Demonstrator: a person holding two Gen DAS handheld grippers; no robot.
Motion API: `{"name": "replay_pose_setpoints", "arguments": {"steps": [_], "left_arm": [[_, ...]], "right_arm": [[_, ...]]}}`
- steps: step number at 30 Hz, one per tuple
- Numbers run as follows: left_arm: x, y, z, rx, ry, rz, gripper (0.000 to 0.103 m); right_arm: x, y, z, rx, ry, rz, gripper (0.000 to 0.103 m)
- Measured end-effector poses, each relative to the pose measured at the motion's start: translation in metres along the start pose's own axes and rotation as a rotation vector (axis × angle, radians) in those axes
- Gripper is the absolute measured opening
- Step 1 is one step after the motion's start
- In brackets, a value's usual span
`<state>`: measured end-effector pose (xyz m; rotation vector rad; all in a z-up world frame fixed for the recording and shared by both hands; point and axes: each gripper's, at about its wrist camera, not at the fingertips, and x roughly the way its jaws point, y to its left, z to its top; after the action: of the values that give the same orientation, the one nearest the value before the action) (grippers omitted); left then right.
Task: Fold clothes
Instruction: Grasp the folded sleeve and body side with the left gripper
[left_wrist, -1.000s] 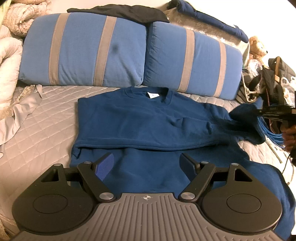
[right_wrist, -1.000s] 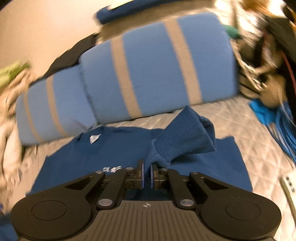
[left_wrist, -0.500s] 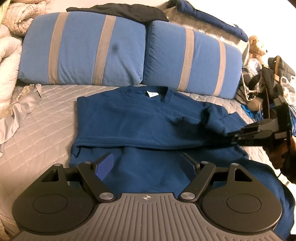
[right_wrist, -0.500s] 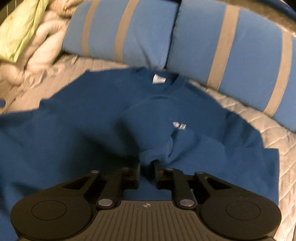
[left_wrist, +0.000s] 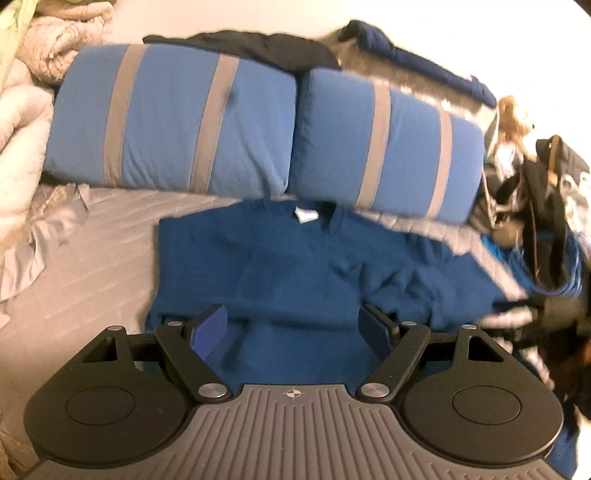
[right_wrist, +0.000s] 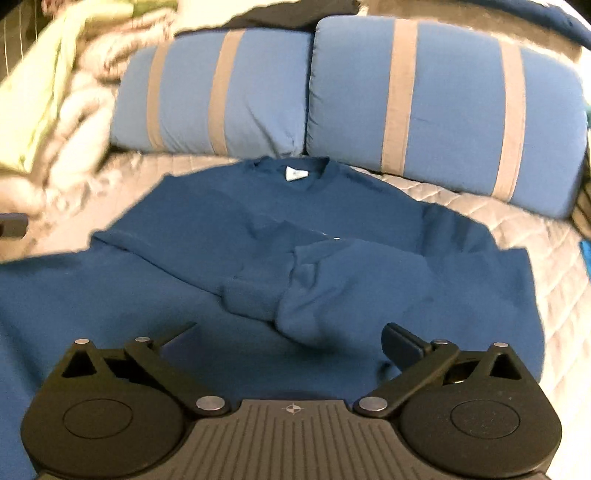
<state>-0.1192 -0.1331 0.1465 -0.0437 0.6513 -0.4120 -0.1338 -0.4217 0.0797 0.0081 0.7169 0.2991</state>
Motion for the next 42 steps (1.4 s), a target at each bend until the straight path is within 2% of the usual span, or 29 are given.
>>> {"name": "replay_pose_setpoints", "arguments": {"steps": [5,7,10,14,19,23,25,27,31,37,38,39,42], "left_arm": [[0.016,-0.016,0.053,-0.069,0.079,-0.176,0.078],[0.031,-0.026,0.072,-0.091,0.111,-0.223,0.078],[0.075,-0.037,0.085,-0.154,0.196,-0.302,0.078],[0.149,-0.038,0.065,-0.344,0.361,-0.358,0.078],[0.222,-0.029,0.025,-0.565,0.468,-0.334,0.077],[0.254,-0.017,-0.004,-0.731,0.503,-0.358,0.076],[0.262,-0.014,-0.014,-0.751,0.508,-0.356,0.07],[0.268,-0.012,-0.023,-0.77,0.519,-0.354,0.058],[0.271,-0.014,-0.026,-0.786,0.53,-0.401,0.057],[0.274,-0.017,-0.03,-0.801,0.527,-0.405,0.055],[0.275,-0.018,-0.029,-0.798,0.527,-0.398,0.046],[0.275,-0.018,-0.029,-0.786,0.534,-0.38,0.032],[0.268,-0.023,-0.022,-0.72,0.519,-0.343,0.012]], "right_arm": [[-0.004,0.004,-0.017,0.044,-0.038,0.0,0.103],[-0.004,0.004,-0.017,0.053,-0.05,-0.012,0.103],[-0.002,0.002,-0.018,0.07,-0.049,-0.02,0.103],[-0.003,0.004,-0.02,0.064,-0.055,-0.047,0.103],[-0.003,0.01,-0.021,0.033,-0.058,-0.091,0.103],[-0.002,0.009,-0.022,0.036,-0.06,-0.102,0.103],[-0.002,0.009,-0.022,0.034,-0.058,-0.103,0.103],[-0.001,0.009,-0.022,0.032,-0.056,-0.104,0.103],[0.0,0.007,-0.021,0.042,-0.051,-0.1,0.102],[0.002,0.01,-0.02,0.029,-0.042,-0.111,0.102],[0.002,0.01,-0.02,0.03,-0.041,-0.111,0.102],[0.002,0.011,-0.02,0.03,-0.041,-0.112,0.102],[0.003,0.012,-0.02,0.028,-0.04,-0.115,0.102]]}}
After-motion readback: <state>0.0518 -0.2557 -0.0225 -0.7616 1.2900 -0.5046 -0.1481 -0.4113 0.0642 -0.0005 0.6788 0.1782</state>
